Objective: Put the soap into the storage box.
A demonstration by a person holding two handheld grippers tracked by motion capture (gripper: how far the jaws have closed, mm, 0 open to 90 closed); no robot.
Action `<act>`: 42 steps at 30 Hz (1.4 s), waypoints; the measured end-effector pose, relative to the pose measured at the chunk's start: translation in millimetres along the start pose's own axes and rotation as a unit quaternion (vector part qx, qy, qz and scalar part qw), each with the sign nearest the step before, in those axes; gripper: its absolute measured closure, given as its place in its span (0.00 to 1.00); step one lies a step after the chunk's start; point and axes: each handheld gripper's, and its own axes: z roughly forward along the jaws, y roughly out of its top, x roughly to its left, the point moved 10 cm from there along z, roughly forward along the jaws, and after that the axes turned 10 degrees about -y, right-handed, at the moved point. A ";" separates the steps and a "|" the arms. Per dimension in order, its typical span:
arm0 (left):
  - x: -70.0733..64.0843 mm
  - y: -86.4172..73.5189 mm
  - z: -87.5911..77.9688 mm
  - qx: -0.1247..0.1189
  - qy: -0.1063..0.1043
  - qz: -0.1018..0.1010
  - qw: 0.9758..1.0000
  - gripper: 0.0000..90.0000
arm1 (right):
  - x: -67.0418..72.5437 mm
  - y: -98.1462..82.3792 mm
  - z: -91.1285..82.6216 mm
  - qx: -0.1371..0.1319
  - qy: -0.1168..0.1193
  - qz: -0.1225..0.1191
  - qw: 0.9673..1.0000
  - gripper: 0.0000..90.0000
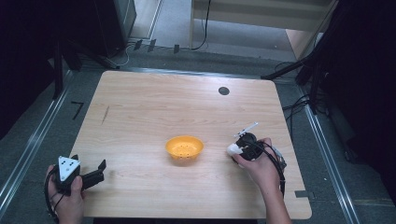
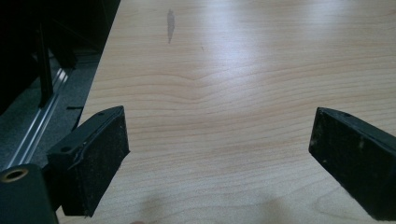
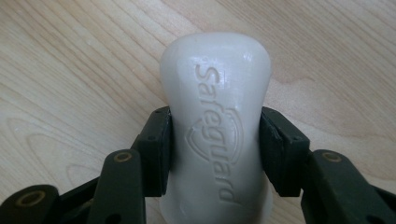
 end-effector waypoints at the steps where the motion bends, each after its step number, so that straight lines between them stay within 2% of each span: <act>1: 0.0 0.0 0.1 0.000 0.000 0.000 1.000 0.06 | 0.0 0.7 -1.7 -0.003 0.000 0.002 1.000 0.57; 5: 0.0 0.1 0.1 0.000 0.000 0.000 1.000 0.06 | -1.0 2.8 -6.4 -0.009 -0.002 -0.006 1.000 0.57; 7: 0.1 0.0 0.1 0.000 0.000 0.000 1.000 0.06 | 0.4 7.9 -12.8 -0.021 -0.004 -0.022 1.000 0.57; 16: 0.0 -0.1 0.1 0.001 -0.001 -0.001 1.000 0.06 | 9.7 24.4 -27.2 -0.046 0.013 -0.047 0.998 0.57; 19: -0.1 0.0 0.2 0.000 0.000 -0.001 1.000 0.06 | 14.7 32.6 -31.6 -0.053 0.011 -0.069 0.996 0.57; 23: -0.2 -0.2 0.1 0.002 -0.002 -0.001 1.000 0.06 | 19.9 42.0 -34.6 -0.061 0.010 -0.083 0.995 0.57; 30: -0.4 -0.3 0.2 0.003 -0.004 -0.001 1.000 0.06 | 27.2 52.0 -39.0 -0.072 0.021 -0.093 0.993 0.57; 33: -0.4 -0.3 0.3 0.003 -0.004 0.000 1.000 0.06 | 33.1 57.1 -39.0 -0.076 0.020 -0.112 0.991 0.57; 35: -0.5 -0.4 0.3 0.003 -0.004 0.000 1.000 0.06 | 34.2 57.7 -39.1 -0.075 0.019 -0.114 0.990 0.57; 42: -0.7 -0.3 0.2 0.002 -0.005 0.000 1.000 0.06 | 41.8 67.1 -41.8 -0.084 0.028 -0.135 0.987 0.57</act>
